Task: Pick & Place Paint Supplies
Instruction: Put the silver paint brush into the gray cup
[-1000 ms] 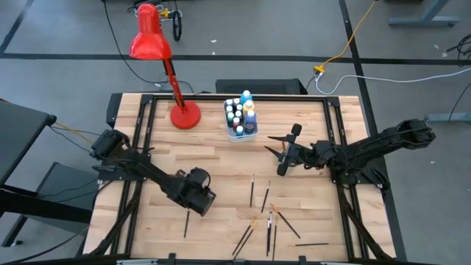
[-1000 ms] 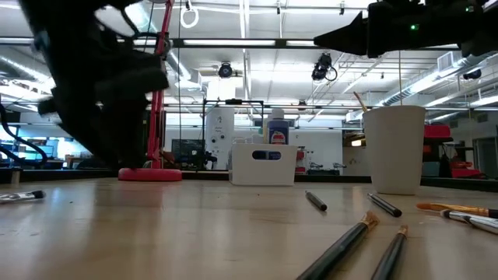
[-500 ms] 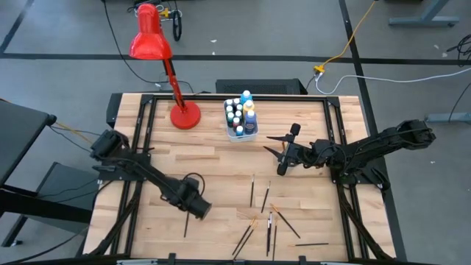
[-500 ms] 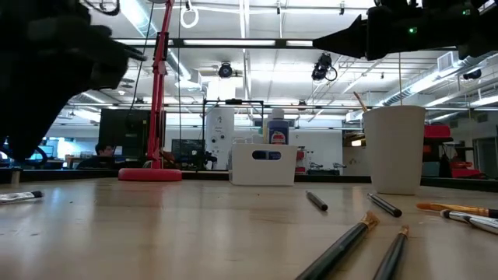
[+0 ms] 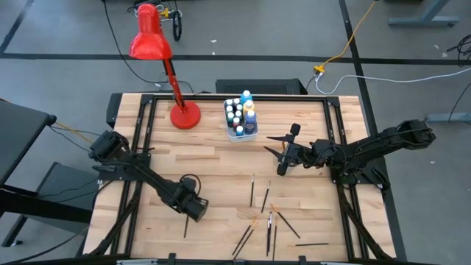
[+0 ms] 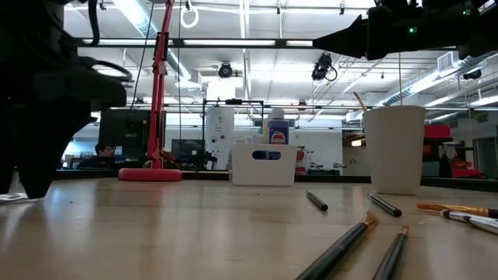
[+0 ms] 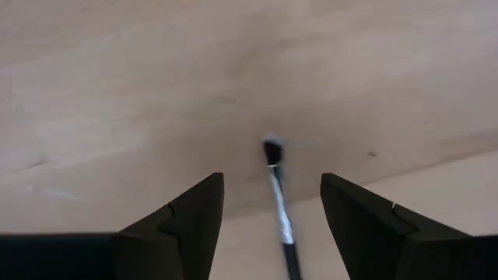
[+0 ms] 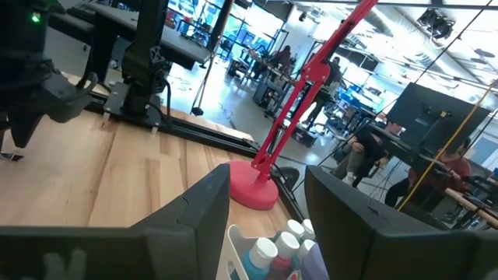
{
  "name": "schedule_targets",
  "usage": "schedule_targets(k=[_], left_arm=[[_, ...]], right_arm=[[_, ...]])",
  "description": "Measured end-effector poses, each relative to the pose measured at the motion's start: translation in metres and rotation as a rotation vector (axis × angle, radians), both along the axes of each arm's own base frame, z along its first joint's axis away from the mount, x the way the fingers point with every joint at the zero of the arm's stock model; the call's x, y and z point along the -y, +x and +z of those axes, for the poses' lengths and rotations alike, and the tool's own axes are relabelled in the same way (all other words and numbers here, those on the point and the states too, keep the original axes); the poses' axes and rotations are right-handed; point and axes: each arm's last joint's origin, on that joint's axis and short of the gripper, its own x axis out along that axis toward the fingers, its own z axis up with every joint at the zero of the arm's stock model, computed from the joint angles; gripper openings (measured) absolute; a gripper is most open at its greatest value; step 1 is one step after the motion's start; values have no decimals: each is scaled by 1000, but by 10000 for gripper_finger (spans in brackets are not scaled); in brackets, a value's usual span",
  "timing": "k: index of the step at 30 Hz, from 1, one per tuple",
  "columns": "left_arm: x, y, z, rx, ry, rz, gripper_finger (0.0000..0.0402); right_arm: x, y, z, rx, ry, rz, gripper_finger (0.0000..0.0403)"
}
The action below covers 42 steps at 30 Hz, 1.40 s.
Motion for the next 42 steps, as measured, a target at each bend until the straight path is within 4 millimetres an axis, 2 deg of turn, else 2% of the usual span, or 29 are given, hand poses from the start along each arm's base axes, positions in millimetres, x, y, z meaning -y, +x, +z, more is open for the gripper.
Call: schedule_targets(k=[7, 10, 22, 28, 32, 42], left_arm=[[-2, -2, -6, 33, 8, 0, 222], [-3, -2, -6, 22, 20, -16, 206], [-9, 2, -6, 126, 200, -15, 71], [-9, 3, -7, 79, 120, -77, 10], [-8, 3, -7, 69, 114, -144, 13], [-20, 10, -6, 68, 167, -239, 79]], right_arm=[[0, 0, 0, 0, -2, 1, 169], [0, 0, 0, 0, -2, 1, 169], [0, 0, 0, 0, -2, 1, 169], [0, 0, 0, 0, -2, 0, 169], [0, 0, 0, 0, -2, 0, 169], [0, 0, 0, 0, -2, 0, 169]])
